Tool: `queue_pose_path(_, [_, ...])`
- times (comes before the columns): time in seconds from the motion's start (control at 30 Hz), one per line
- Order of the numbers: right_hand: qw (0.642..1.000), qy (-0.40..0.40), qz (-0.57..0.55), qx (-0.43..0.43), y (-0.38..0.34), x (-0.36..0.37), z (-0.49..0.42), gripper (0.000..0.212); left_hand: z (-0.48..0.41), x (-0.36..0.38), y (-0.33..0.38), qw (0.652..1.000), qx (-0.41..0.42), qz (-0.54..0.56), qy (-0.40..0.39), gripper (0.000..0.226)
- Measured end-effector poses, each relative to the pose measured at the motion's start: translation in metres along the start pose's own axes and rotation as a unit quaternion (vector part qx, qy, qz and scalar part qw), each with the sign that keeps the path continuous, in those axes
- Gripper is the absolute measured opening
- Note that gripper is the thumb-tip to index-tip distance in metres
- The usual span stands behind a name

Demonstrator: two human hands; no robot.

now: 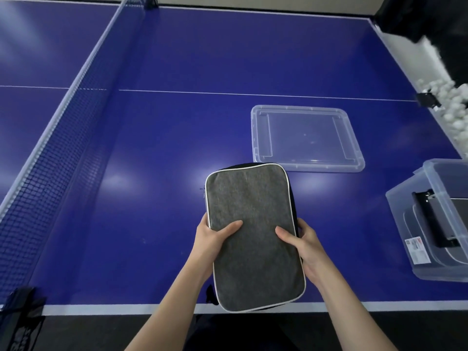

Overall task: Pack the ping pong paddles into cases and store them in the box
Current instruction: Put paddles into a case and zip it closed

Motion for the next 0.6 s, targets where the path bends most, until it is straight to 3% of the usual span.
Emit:
queue_pose_path(0.13, [0.999, -0.012, 0.033, -0.017, -0.017, 0.009, -0.004, 0.068, 0.0, -0.003, 0.015, 1.0, 0.023, 0.002, 0.016, 0.067])
queue_pose_path(0.23, [0.991, -0.021, 0.126, -0.037, -0.031, 0.016, -0.004, 0.06, 0.003, -0.008, 0.034, 0.997, 0.066, -0.029, 0.037, 0.057])
queue_pose_path(0.3, [0.972, 0.045, 0.208, -0.098, -0.052, 0.013, -0.004, 0.05, 0.006, -0.012, 0.05, 0.991, 0.104, -0.067, 0.051, 0.054])
queue_pose_path(0.4, [0.902, 0.132, 0.29, -0.29, -0.119, 0.03, 0.013, 0.042, 0.01, -0.017, 0.07, 0.977, 0.151, -0.133, 0.072, 0.053])
queue_pose_path(0.5, [0.812, 0.085, 0.359, -0.452, -0.178, 0.094, 0.037, 0.03, 0.016, -0.016, 0.085, 0.954, 0.196, -0.207, 0.087, 0.048])
queue_pose_path(0.6, [0.74, 0.031, 0.452, -0.497, -0.205, 0.158, 0.046, 0.035, 0.022, -0.009, 0.092, 0.928, 0.226, -0.282, 0.095, 0.049])
Point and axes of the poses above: each hand's wrist, its own z-axis away from the middle knuckle, its own x-axis out of the palm, y = z × x, the point moved 9 cm from there along -z, towards the middle knuckle, and after that the axes turned 3 degrees about -x, right-handed, at the moved point
